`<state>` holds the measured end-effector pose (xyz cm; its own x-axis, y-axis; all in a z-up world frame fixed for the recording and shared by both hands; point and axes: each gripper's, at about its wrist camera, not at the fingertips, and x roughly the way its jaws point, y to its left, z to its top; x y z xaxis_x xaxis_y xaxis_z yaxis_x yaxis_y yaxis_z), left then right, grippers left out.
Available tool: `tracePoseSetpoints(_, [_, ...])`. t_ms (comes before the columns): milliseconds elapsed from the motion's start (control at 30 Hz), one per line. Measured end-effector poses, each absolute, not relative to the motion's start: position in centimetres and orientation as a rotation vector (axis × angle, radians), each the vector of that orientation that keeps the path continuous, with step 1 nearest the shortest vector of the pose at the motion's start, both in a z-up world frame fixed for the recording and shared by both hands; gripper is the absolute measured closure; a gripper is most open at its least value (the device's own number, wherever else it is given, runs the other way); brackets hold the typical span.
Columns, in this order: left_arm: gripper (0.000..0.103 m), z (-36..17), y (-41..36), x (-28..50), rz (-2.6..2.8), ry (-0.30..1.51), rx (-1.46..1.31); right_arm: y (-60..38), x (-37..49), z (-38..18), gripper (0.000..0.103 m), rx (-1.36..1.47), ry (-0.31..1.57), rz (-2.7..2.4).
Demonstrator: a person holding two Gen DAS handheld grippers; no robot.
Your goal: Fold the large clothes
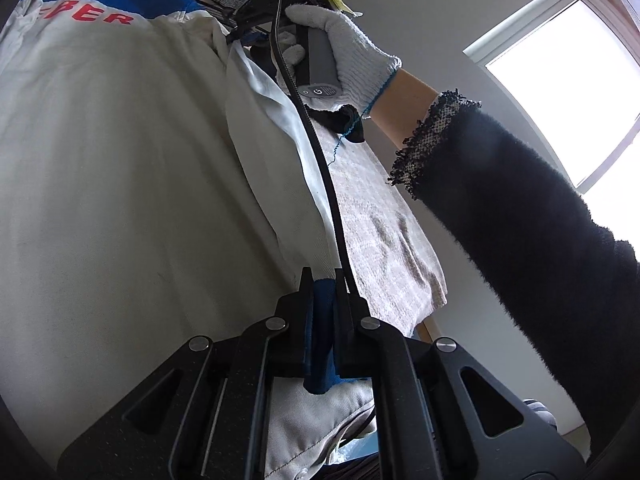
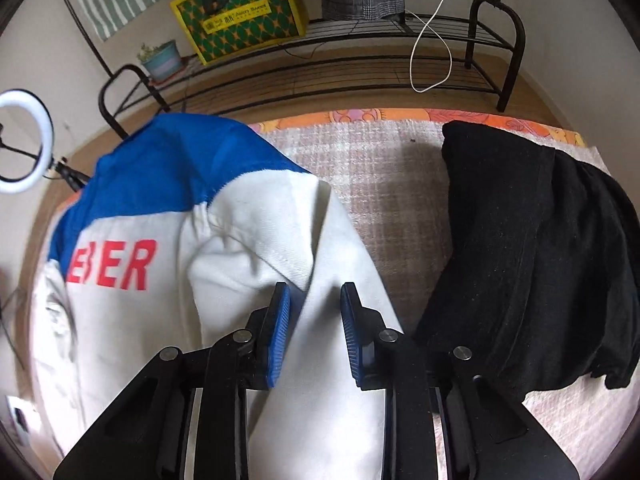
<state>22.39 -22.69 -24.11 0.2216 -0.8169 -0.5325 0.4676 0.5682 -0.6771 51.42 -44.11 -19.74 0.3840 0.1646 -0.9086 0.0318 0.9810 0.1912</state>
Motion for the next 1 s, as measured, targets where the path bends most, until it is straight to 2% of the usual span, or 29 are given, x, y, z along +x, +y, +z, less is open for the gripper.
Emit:
tracePoseSetpoints(200, [0.099,-23.8,-22.4,22.3,-0.931,0.993,-0.423,-44.8,50.7,-18.8,0.099,0.207,1.128,0.098])
tracePoseSetpoints(367, [0.099,-23.5,-22.3,21.9,-0.945,0.985,-0.412,-44.3,50.3,-17.1,0.099,0.202,1.114,0.158])
tracePoseSetpoints(733, [0.099,-23.3,-21.6,22.0,-0.939,0.983,-0.42,-44.9,50.4,-17.6,0.096,0.15,1.123,0.097])
tracePoseSetpoints(767, [0.099,-23.3,-21.8,21.9,-0.939,0.984,-0.42,-45.1,50.4,-17.6,0.094,0.161,1.113,0.1])
tracePoseSetpoints(833, [0.099,-23.4,-21.9,21.9,-0.939,0.984,-0.418,-45.3,50.6,-17.6,0.08,0.168,1.115,0.089])
tracePoseSetpoints(1000, [0.099,-23.4,-22.2,21.8,-0.941,0.984,-0.417,-45.2,51.1,-18.2,0.078,0.193,1.127,0.11])
